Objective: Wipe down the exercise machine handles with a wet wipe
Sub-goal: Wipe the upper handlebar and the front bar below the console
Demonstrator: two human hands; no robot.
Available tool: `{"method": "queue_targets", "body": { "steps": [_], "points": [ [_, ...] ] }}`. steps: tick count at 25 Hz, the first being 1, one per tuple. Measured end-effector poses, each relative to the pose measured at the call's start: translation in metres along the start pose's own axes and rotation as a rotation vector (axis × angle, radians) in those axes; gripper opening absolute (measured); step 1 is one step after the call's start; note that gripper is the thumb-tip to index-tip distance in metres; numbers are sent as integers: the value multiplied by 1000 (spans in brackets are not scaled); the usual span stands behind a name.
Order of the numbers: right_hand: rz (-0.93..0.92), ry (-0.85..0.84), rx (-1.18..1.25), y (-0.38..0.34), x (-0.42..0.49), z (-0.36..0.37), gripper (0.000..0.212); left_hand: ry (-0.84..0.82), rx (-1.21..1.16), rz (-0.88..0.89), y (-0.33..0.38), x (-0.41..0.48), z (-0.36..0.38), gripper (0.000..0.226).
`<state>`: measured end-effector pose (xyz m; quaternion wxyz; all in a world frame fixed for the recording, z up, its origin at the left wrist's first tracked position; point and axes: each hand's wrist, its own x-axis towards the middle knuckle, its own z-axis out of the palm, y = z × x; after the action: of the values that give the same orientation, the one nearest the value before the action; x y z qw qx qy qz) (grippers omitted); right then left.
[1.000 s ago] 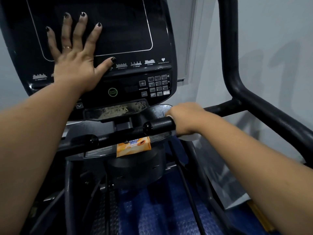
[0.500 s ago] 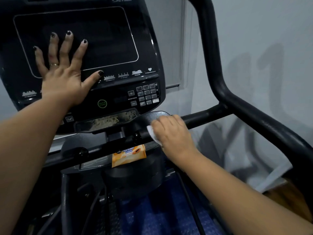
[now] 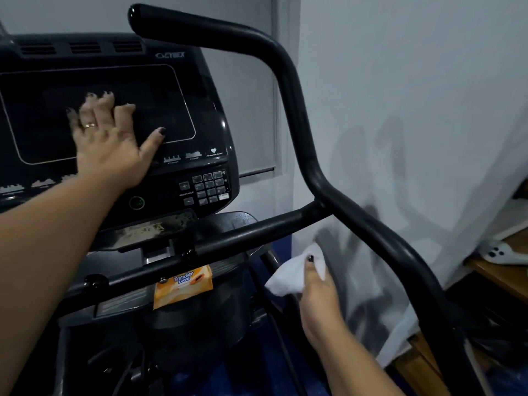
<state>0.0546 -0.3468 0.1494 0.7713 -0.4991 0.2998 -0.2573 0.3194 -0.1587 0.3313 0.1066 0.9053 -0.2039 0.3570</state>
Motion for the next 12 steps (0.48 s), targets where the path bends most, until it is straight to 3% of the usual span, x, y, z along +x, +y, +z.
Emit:
{"method": "queue_targets", "body": {
  "steps": [2,4,6,9,12],
  "points": [
    [137,100,277,-5,10,-10,16,-32,23,69,13,0,9,76],
    [96,116,366,-19,18,-12,14,-27,76,100,13,-5,22,80],
    [-13,99,343,-36,27,-5,16,-10,84,106,11,-7,28,82],
    [-186,35,167,-46,45,16,43,10,59,111,12,-7,26,82],
    [-229,215,117,-55,66,34,48,24,60,118,12,-6,27,83]
  ]
}}
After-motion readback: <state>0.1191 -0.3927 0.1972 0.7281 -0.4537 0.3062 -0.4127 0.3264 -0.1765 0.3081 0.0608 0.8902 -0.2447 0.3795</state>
